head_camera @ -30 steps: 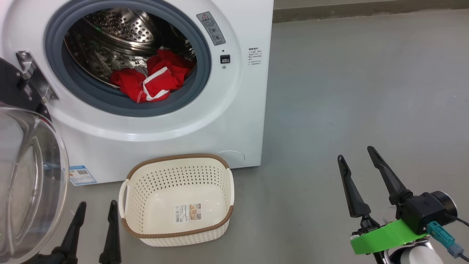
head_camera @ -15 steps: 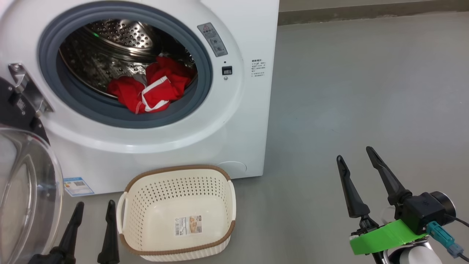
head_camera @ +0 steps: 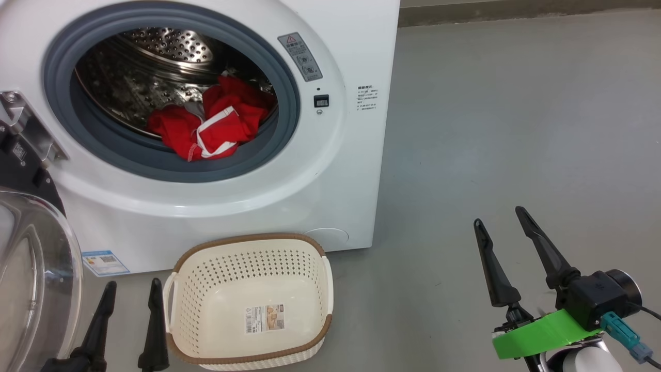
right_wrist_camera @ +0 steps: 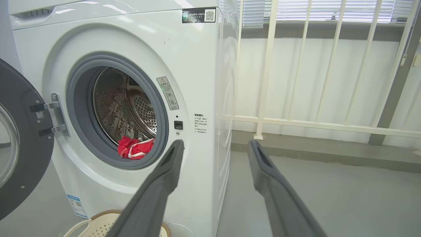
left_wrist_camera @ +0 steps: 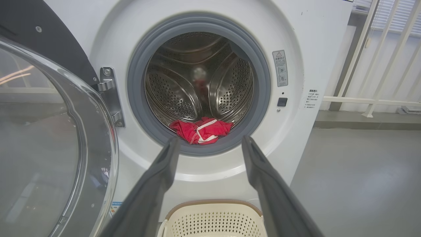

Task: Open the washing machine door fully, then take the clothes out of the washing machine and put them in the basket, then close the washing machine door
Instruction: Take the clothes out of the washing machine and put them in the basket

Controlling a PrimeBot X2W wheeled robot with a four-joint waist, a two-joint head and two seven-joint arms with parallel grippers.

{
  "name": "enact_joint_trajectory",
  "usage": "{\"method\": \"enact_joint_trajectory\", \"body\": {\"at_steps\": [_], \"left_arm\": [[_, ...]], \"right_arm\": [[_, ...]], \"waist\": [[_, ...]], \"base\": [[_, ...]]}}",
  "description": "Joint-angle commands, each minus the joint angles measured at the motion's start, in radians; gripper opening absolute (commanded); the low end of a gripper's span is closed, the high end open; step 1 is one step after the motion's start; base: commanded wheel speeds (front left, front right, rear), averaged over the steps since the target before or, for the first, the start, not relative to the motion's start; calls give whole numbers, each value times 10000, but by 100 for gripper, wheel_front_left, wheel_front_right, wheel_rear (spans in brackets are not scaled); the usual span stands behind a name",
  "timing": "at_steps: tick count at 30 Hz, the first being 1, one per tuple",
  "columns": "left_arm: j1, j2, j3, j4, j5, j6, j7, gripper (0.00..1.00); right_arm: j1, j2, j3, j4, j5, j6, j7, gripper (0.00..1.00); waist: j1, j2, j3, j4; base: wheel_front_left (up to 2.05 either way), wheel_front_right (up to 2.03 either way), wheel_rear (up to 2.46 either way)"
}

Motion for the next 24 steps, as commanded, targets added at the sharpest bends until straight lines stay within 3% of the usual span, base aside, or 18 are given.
{"method": "enact_joint_trajectory", "body": {"at_steps": [1, 24], "left_arm": [[-418, 120, 374, -306, 93, 75, -131, 100], [-746, -78, 160, -522, -125, 5, -176, 100]], "right_arm": [[-306, -10, 278, -275, 17, 62, -65, 100], [-454, -10, 188, -480, -104, 62, -65, 100]], "waist": [[0, -1, 7, -5], [0, -1, 666, 327]], "base": [[0, 0, 0], [0, 0, 0]]}}
